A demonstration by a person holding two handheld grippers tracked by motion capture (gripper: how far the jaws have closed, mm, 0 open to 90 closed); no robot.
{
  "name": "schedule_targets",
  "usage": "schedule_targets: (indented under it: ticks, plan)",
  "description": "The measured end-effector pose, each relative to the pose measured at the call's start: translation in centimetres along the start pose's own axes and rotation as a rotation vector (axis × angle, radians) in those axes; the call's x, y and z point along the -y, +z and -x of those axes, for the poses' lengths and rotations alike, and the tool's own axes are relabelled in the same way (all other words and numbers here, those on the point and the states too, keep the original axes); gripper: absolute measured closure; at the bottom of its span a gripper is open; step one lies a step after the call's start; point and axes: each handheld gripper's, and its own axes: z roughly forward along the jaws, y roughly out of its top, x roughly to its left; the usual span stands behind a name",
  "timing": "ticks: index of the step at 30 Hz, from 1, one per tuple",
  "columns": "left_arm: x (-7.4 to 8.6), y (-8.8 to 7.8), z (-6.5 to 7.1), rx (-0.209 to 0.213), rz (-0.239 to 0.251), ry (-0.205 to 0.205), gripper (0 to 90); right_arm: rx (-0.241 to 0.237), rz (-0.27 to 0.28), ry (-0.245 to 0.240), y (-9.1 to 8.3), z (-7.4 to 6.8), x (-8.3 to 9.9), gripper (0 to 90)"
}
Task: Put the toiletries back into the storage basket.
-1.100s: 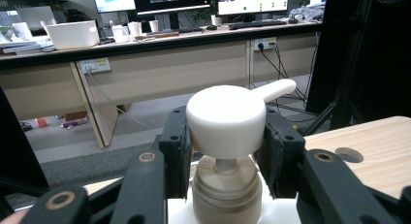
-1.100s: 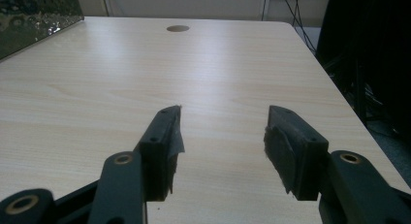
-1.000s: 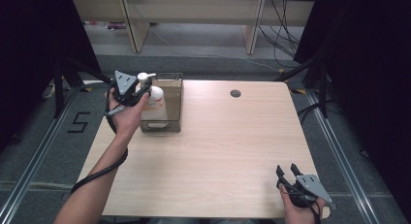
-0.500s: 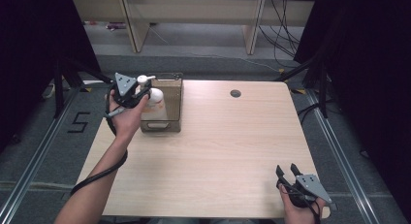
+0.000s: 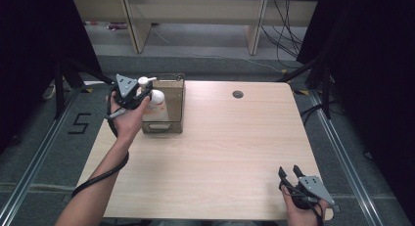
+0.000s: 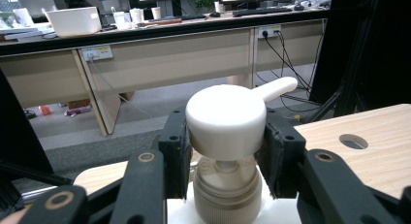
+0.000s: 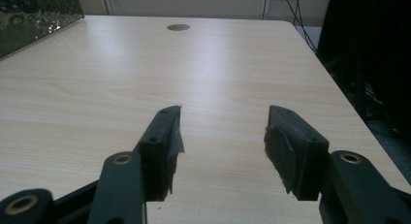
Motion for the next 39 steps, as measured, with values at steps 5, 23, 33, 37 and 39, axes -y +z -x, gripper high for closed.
schedule_targets:
  ticks: [5, 23, 33, 37, 39]
  plan:
    - [0.0, 0.2, 0.1, -0.011, -0.001, 0.006, 58.6, -0.01, 0.004, -0.001, 0.1, 0.0, 0.0, 47.3]
    - [0.3, -0.5, 0.1, -0.006, 0.041, 0.0, 40.1, 0.015, 0.008, -0.007, 0.0, 0.0, 0.0, 46.8]
    - [1.2, -2.9, -0.3, 0.032, 0.059, -0.011, 36.1, 0.004, 0.003, -0.005, 0.1, 0.0, 0.1, 46.4]
    - [1.7, -3.8, -0.4, 0.046, 0.058, -0.014, 36.0, 0.0, 0.002, -0.006, 0.1, 0.0, 0.1, 46.4]
    - [2.1, -4.3, -0.4, 0.046, 0.057, -0.01, 36.1, 0.002, 0.001, -0.016, 0.0, 0.1, 0.1, 46.3]
